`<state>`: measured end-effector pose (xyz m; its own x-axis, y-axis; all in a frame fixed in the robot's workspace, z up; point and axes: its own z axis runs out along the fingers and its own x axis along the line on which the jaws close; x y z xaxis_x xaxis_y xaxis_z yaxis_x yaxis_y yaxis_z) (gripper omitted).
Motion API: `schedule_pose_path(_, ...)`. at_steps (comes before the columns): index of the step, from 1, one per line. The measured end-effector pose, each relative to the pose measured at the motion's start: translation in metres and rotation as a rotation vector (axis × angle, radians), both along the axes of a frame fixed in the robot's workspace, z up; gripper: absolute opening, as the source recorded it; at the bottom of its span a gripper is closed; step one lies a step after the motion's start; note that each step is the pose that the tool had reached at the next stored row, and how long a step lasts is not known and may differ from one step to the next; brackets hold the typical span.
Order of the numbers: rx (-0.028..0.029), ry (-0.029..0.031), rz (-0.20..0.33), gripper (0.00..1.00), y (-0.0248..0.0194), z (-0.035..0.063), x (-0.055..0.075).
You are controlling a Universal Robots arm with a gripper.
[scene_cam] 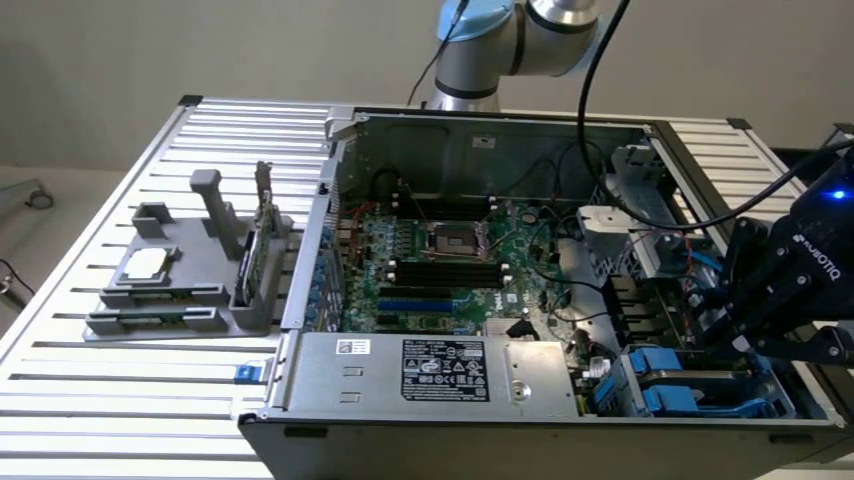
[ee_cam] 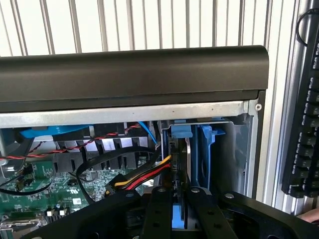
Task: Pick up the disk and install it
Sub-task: 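Insert the first disk wire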
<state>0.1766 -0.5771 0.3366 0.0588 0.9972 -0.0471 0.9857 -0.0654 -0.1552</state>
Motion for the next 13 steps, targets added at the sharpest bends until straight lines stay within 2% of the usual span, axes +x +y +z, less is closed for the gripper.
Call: schedule_pose_path(13, 0.0001, 0.0000, 0.011, 0.17, 0.0000, -0.0006, 0.0000)
